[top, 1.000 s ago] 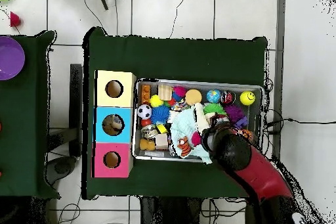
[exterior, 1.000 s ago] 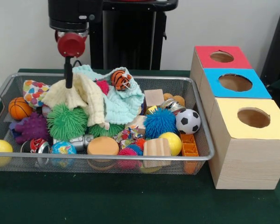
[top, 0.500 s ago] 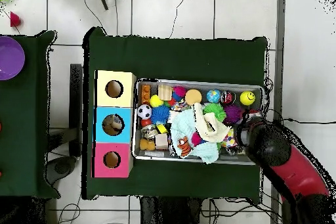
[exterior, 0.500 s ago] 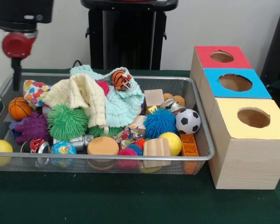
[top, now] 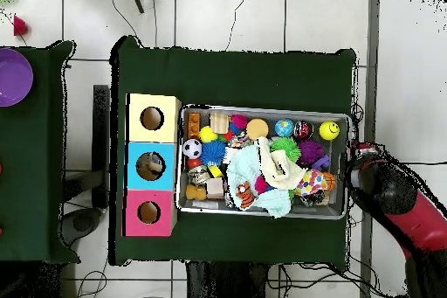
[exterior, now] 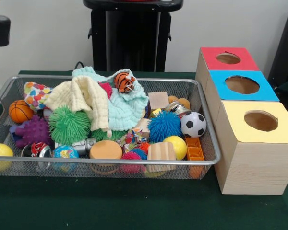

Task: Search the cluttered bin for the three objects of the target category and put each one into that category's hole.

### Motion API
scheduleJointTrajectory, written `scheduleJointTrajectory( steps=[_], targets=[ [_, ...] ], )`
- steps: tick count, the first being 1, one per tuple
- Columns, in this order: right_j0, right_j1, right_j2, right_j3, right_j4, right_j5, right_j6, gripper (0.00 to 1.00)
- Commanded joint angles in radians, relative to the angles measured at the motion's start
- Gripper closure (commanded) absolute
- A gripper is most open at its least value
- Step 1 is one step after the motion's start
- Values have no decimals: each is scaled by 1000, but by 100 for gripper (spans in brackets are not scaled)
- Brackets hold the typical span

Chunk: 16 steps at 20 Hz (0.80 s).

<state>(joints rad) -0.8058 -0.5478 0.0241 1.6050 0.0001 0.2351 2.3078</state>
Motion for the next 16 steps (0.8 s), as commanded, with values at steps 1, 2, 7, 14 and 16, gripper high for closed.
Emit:
scheduleJointTrajectory(
  steps=[1, 2, 7, 14, 16],
  targets=[
    [-19, 121, 165, -106, -91, 119, -164, 0],
    [-18, 122, 166, -109, -93, 129, -157, 0],
    [10, 90, 141, -126, -125, 161, -143, 0],
    [32, 44, 124, -167, -149, 260, -145, 0],
    [31, 43, 128, -169, -154, 265, -139, 0]
  ],
)
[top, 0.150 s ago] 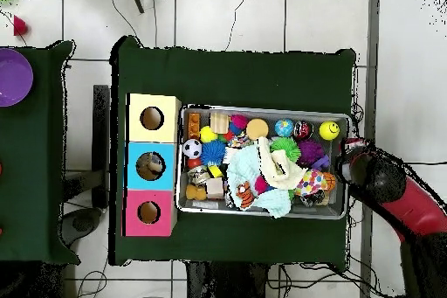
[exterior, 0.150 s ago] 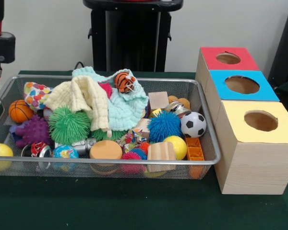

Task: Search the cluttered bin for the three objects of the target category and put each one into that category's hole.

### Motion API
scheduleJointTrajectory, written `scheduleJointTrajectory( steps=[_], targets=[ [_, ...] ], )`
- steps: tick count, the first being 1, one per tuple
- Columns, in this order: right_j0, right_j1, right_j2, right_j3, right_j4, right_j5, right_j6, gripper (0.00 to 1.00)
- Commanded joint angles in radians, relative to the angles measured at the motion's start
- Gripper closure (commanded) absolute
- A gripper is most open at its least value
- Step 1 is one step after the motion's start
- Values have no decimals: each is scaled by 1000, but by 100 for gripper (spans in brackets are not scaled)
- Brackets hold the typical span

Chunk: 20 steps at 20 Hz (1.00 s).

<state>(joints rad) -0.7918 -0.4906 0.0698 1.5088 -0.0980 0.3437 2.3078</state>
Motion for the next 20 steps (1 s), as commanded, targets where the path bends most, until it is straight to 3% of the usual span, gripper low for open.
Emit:
scheduleJointTrajectory(
  steps=[1, 13, 20],
  targets=[
    [17, -15, 84, -74, -58, 159, -135, 0],
    [38, -27, 76, -64, -55, 171, -88, 0],
    [64, -18, 71, -4, -25, 123, -10, 0]
  ],
)
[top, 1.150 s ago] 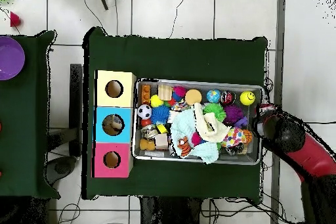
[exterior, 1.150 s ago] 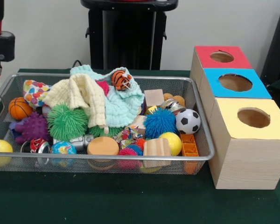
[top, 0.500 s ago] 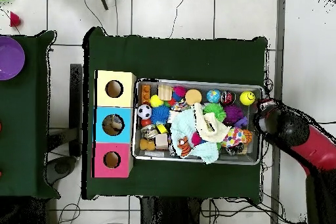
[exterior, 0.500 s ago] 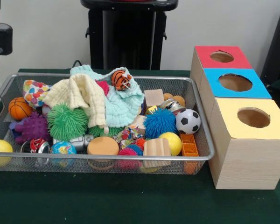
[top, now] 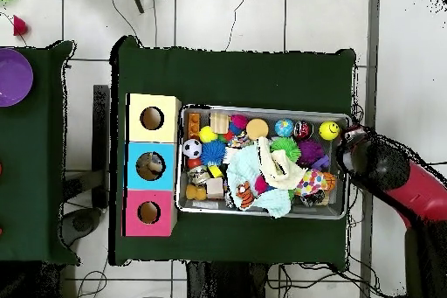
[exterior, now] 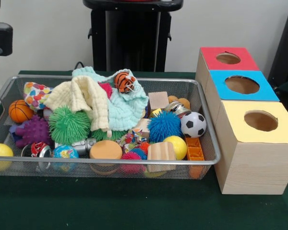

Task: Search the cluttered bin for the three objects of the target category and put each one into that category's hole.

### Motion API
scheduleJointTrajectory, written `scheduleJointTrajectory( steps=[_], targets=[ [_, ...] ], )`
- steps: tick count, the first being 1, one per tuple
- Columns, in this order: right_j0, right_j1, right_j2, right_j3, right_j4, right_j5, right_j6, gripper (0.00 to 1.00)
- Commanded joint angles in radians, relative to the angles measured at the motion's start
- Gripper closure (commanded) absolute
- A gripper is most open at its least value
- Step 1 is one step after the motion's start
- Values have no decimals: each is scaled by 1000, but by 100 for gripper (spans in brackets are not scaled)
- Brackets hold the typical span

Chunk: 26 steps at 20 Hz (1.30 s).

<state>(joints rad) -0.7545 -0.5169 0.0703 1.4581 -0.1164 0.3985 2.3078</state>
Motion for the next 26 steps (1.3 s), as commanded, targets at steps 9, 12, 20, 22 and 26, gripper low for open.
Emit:
scheduleJointTrajectory(
  steps=[9, 12, 20, 22, 26],
  targets=[
    [65, -1, 61, 108, 33, 42, 66, 0],
    [58, 30, 71, 106, 28, -3, 62, 0],
    [50, 79, 78, 108, 28, -56, 75, 0],
    [53, 93, 73, 107, 23, -67, 77, 0],
    [54, 120, 61, 99, 12, -82, 73, 0]
  ],
)
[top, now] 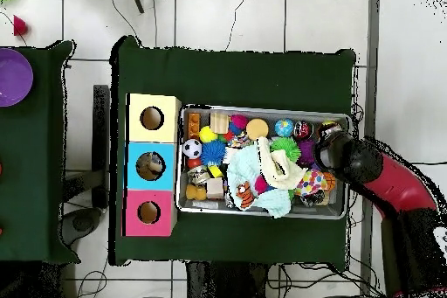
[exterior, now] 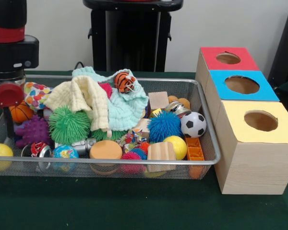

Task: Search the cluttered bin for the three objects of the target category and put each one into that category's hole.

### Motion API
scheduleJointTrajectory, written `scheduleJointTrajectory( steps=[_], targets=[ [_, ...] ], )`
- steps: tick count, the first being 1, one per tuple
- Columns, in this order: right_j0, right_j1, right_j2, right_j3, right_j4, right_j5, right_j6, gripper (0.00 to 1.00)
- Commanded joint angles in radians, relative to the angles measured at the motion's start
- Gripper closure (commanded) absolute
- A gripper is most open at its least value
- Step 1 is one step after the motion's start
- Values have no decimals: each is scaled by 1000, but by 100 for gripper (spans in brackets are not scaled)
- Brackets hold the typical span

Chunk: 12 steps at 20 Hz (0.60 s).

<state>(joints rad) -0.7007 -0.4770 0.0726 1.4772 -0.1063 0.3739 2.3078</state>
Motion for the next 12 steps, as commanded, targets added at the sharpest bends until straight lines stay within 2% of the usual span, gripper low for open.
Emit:
scheduleJointTrajectory(
  steps=[1, 12],
  targets=[
    [0, 86, 57, 80, 0, -63, 73, 0],
    [3, 124, 49, 132, 6, -111, 98, 0]
  ],
)
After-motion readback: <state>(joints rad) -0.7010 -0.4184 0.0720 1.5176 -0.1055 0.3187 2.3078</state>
